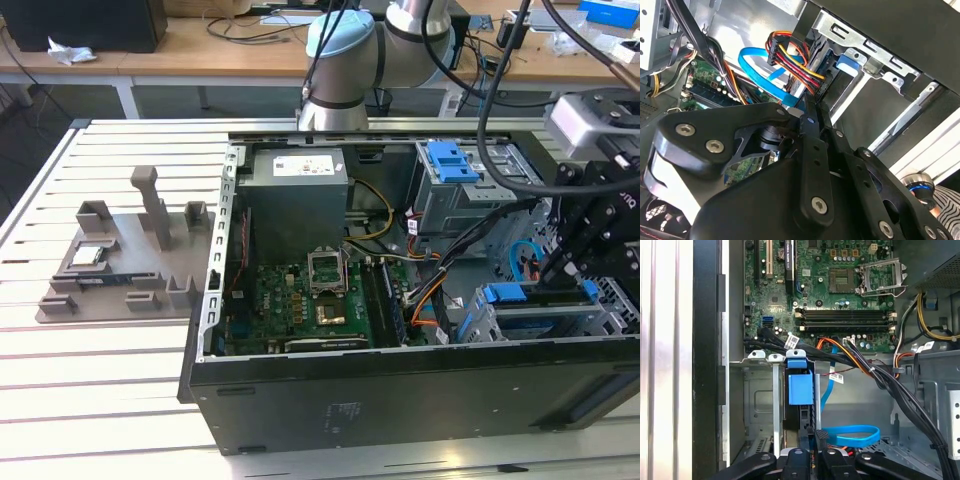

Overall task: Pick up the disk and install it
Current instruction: 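Insert the second disk wire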

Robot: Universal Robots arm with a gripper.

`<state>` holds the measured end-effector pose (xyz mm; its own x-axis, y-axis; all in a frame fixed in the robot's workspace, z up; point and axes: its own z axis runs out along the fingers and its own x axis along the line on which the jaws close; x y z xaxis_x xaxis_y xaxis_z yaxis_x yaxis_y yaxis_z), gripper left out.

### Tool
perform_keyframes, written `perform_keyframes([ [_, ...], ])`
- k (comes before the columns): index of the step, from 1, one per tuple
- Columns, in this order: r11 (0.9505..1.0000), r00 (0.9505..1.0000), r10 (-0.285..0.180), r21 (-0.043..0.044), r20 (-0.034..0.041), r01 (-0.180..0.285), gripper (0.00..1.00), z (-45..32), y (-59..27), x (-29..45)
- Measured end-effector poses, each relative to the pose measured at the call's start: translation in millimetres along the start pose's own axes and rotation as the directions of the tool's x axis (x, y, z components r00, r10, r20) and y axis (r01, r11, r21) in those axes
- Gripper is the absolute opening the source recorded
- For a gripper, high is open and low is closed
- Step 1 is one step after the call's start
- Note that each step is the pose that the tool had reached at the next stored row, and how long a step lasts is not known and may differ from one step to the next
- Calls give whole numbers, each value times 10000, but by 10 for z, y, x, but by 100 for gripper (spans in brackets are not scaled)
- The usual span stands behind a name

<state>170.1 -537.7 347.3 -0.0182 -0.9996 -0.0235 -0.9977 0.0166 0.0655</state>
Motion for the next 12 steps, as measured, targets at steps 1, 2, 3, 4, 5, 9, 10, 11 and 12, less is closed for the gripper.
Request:
perform_keyframes([
  [1,10000,10000,0,0,-1,0,16,3,0,0],
  [2,10000,10000,-1,1,-4,1,16,8,0,1],
  [3,10000,10000,0,2,-2,0,16,14,2,2],
  [4,10000,10000,2,2,-2,-2,16,17,6,3],
  [5,10000,10000,1,1,0,-1,16,20,11,4],
  [9,10000,10000,-2,0,-3,2,16,28,24,9],
  [10,10000,10000,-3,0,-2,3,16,28,24,9],
  [11,10000,10000,-3,0,-1,3,16,29,24,8],
  [12,10000,10000,-2,1,0,2,16,28,25,9],
])
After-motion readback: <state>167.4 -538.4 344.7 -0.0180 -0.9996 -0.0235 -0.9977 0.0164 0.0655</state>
